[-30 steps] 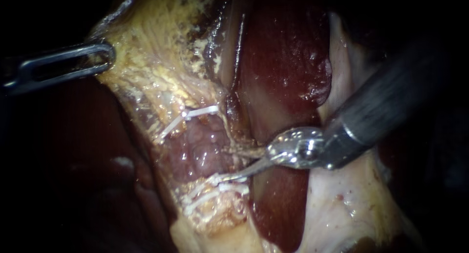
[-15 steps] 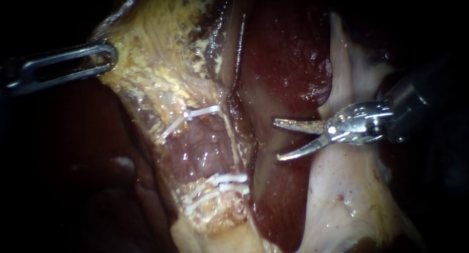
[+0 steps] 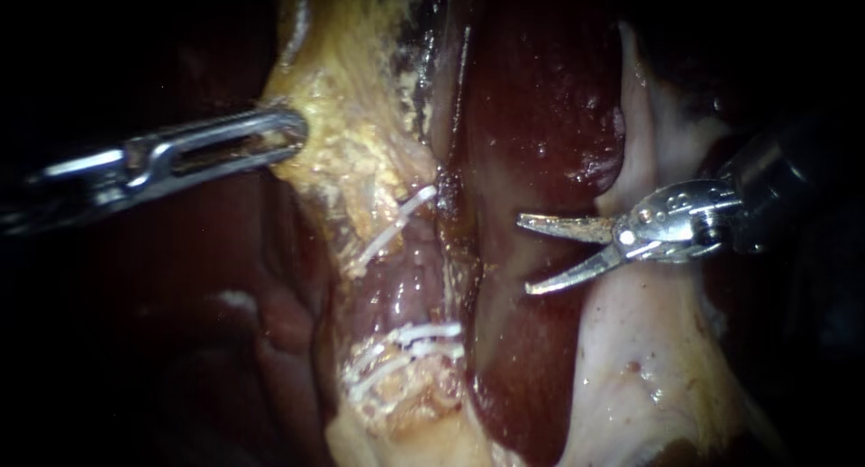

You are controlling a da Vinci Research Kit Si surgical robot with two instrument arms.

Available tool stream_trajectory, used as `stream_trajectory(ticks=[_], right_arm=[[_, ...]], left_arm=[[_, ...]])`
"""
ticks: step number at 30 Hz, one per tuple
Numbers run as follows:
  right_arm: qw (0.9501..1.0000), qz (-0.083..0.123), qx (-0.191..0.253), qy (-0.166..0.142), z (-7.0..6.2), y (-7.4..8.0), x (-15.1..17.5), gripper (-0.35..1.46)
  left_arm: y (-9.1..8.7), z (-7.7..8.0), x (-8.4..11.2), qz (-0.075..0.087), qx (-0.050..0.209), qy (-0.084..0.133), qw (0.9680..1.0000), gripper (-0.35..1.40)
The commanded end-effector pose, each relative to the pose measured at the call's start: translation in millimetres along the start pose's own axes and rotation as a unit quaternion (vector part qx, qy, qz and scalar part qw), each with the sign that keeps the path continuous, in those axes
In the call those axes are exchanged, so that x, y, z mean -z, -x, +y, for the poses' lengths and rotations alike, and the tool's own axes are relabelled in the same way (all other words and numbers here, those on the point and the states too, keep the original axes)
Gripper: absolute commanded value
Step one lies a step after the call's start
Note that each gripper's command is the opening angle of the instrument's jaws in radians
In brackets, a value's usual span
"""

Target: Go back from the cut right tube

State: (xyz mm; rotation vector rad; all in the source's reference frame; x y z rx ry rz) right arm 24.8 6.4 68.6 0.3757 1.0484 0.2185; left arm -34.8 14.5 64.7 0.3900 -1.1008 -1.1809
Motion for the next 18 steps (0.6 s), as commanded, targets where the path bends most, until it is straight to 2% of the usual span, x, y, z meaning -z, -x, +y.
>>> stream_trajectory(ticks=[1, 4, 18], right_arm=[[1.0000, 0.000, 0.000, 0.000, 0.0, 0.0, 0.0, 1.43], [1.0000, 0.000, 0.000, 0.000, 0.0, 0.0, 0.1, 1.43], [1.0000, 0.003, -0.001, 0.000, 0.0, -0.1, 0.0, 1.43]], left_arm=[[-0.4, 0.0, -0.5, 0.003, -0.001, -0.001, 1.0000, -0.35], [-0.9, 0.0, -1.3, 0.007, 0.000, 0.000, 1.0000, -0.35], [-0.5, -0.1, -1.0, 0.008, 0.001, -0.001, 1.0000, -0.35]])
